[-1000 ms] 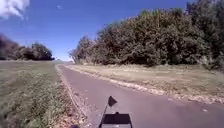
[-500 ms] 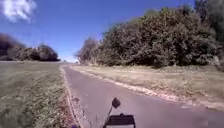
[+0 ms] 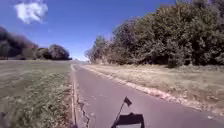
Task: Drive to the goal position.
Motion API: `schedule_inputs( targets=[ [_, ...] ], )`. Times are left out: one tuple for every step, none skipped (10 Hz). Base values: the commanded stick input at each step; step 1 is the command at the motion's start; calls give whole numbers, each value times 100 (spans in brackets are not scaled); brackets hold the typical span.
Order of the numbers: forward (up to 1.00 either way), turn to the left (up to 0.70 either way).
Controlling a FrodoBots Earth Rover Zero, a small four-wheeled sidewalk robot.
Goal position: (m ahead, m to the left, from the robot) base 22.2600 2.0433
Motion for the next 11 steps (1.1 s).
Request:
schedule_inputs(
  targets=[
    [70, 0],
    [70, 0],
    [70, 0],
    [70, 0],
    [70, 0],
    [70, 0],
    [70, 0],
    [70, 15],
    [70, 29],
    [70, 35],
    [70, 35]
  ],
)
